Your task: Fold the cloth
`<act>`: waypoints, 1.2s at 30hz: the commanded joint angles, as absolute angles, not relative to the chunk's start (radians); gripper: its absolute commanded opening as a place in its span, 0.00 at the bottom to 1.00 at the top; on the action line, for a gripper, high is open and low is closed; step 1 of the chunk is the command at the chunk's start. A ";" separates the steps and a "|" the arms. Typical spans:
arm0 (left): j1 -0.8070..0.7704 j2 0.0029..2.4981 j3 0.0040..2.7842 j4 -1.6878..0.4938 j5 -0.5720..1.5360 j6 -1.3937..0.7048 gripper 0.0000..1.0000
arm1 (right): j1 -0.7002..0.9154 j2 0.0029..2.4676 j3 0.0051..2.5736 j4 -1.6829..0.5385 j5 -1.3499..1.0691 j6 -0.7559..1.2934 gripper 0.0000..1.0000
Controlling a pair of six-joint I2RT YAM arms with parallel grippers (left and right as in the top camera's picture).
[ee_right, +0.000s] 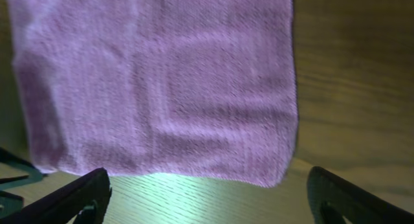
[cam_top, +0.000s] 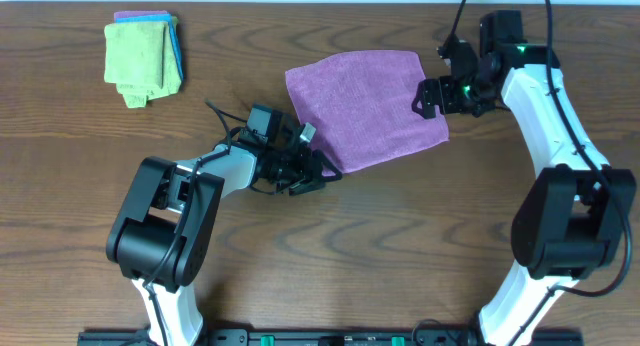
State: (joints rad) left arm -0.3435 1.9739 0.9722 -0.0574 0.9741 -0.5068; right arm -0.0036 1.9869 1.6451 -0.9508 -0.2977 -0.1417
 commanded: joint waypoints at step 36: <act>-0.419 1.730 1.015 -0.199 0.290 -0.422 0.06 | -0.103 1.975 1.603 -0.891 -0.286 -0.151 0.01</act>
